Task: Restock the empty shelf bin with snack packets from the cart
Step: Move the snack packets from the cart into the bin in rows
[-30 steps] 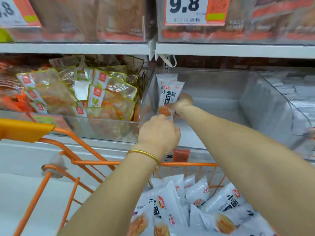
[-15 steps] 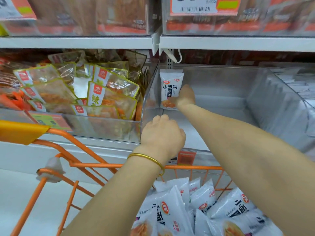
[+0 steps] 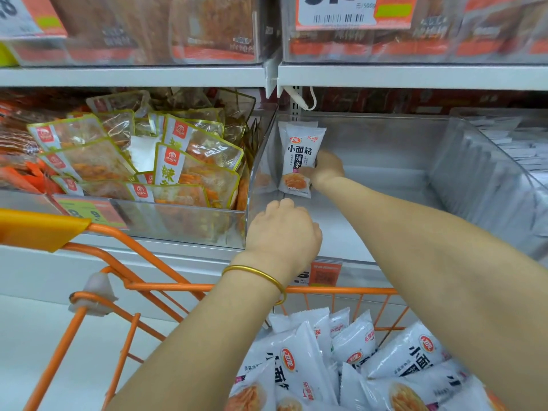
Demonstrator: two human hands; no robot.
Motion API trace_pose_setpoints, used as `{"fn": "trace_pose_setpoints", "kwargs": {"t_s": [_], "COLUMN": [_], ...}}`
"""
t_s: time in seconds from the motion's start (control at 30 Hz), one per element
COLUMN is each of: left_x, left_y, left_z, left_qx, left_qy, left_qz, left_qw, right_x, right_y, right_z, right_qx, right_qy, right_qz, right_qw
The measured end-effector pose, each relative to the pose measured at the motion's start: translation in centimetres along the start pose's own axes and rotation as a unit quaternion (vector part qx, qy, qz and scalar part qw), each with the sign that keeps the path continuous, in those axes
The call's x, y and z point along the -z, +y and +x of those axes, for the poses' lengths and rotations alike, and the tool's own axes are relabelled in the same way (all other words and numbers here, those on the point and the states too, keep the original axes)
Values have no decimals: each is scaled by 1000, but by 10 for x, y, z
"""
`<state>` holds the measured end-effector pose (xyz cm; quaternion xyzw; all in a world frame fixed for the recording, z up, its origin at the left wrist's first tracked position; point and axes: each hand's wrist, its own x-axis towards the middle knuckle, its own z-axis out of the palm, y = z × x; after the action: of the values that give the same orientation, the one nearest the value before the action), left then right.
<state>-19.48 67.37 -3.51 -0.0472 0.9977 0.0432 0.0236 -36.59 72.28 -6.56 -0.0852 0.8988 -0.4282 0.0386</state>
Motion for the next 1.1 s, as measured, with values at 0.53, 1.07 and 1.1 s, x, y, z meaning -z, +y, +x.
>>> {"fn": "trace_pose_setpoints", "kwargs": {"t_s": [0.53, 1.07, 1.1], "left_x": [-2, 13, 13], "left_y": [-1, 32, 37], "left_z": [2, -20, -23], "left_qx": [-7, -70, -75], "left_qy": [16, 131, 140], "left_qz": [-4, -103, -105], "left_qw": [1000, 984, 982], "right_x": [-6, 158, 158], "right_y": [2, 15, 24], "right_z": [6, -225, -232], "right_qx": [-21, 83, 88], "right_qy": [-1, -286, -290], "right_qz": [-19, -217, -285], "right_qw": [1000, 929, 909]}}
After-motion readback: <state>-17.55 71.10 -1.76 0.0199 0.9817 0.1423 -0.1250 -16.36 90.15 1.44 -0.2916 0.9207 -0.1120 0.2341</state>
